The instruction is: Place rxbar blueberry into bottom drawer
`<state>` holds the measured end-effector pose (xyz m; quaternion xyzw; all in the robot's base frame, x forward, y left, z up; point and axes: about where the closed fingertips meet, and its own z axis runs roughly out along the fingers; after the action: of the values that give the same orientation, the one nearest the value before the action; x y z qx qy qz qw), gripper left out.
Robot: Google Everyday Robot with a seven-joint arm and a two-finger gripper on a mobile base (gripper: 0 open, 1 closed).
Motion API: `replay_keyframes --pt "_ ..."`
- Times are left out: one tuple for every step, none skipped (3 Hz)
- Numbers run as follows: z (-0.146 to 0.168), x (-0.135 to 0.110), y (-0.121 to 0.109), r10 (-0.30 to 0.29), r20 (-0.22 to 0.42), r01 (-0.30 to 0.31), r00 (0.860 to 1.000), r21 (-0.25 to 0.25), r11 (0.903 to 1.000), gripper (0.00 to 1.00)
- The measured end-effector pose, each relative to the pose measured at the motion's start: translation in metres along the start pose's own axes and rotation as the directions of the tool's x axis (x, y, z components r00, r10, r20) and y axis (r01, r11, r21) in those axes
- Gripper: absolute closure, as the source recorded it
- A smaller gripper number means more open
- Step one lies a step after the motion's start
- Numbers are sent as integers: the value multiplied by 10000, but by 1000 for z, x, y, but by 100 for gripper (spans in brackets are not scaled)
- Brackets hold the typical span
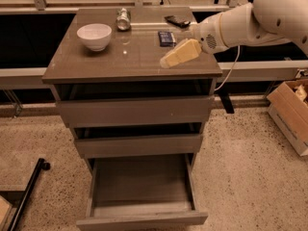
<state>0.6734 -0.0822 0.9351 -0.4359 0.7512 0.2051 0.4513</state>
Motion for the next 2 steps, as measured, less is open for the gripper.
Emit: replay_keyframes --pt "1 0 -1 26 13 -26 10000 42 10000 0" --pt "17 2 -17 353 180 -362 9992 567 9977 0"
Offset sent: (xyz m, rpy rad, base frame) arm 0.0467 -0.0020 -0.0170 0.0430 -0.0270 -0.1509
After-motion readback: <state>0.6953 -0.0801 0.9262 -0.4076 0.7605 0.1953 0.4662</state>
